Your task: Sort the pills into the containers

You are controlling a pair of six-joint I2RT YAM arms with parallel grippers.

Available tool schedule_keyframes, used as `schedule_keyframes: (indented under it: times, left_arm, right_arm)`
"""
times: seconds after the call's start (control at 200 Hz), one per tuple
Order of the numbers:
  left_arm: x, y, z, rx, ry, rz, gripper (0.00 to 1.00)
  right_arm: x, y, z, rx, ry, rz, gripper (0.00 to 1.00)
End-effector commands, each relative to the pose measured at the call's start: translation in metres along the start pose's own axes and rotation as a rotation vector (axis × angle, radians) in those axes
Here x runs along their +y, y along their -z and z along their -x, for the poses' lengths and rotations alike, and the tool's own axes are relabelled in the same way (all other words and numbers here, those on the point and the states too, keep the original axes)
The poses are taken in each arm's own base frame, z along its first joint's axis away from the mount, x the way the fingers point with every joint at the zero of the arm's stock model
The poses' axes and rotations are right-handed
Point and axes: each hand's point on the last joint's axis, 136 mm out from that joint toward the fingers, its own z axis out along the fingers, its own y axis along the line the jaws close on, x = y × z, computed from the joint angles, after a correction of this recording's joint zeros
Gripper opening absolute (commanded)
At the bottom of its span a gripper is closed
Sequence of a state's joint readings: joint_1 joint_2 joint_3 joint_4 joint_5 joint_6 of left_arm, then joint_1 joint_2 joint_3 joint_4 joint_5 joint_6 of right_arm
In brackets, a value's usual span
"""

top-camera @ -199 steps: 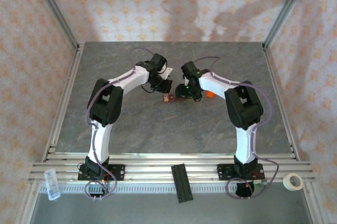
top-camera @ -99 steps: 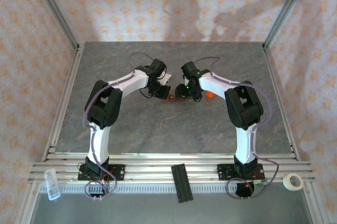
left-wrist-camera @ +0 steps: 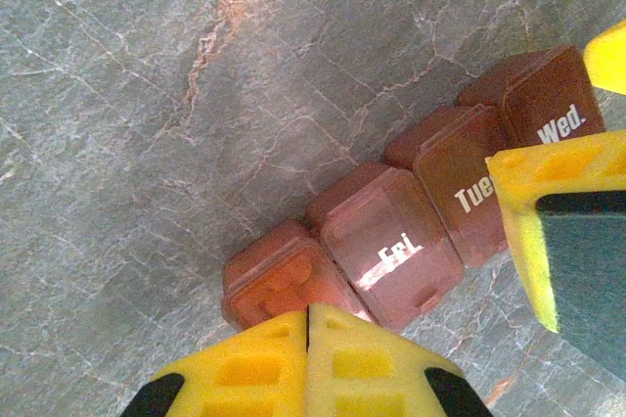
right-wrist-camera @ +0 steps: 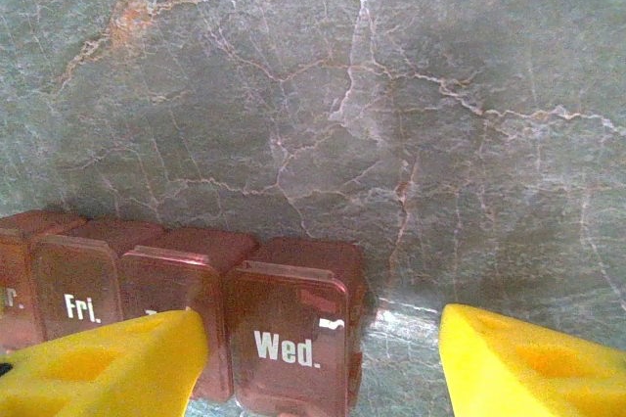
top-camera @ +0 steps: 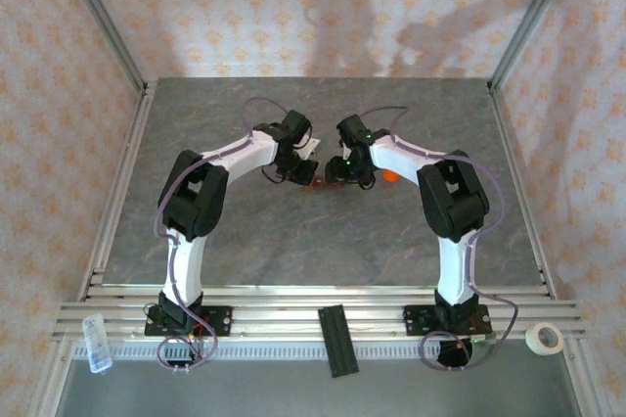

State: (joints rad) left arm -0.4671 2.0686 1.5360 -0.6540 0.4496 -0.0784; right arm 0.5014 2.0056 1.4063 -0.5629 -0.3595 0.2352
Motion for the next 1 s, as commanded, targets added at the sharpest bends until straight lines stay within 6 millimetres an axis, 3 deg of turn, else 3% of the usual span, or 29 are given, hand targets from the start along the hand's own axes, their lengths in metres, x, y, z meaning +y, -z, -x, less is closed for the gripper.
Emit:
schedule_keyframes:
  times: [0.0, 0.305, 0.51, 0.771, 0.796, 0.996]
  left_arm:
    - [0.004, -0.005, -0.013, 0.041, -0.027, 0.058, 0.00]
    - [0.007, -0.017, -0.023, 0.069, -0.039, 0.106, 0.00]
    - [0.000, -0.005, -0.005, -0.011, -0.047, 0.092, 0.00]
    - [-0.018, 0.045, 0.044, -0.287, -0.017, 0.053, 0.01]
    - [-0.023, 0.063, 0.051, -0.344, -0.015, 0.043, 0.03]
    - [-0.019, 0.121, 0.068, -0.623, 0.021, 0.049, 0.10]
  right_arm:
    - [-0.024, -0.021, -0.023, 0.070, -0.022, -0.099, 0.66]
    - [-0.024, -0.022, -0.024, 0.072, -0.021, -0.099, 0.66]
    - [-0.023, -0.019, -0.022, 0.066, -0.020, -0.096, 0.66]
    - [-0.019, -0.013, -0.017, 0.060, -0.016, -0.089, 0.66]
    - [-0.019, -0.013, -0.017, 0.060, -0.016, -0.089, 0.66]
    - [-0.015, -0.007, -0.012, 0.048, -0.012, -0.080, 0.66]
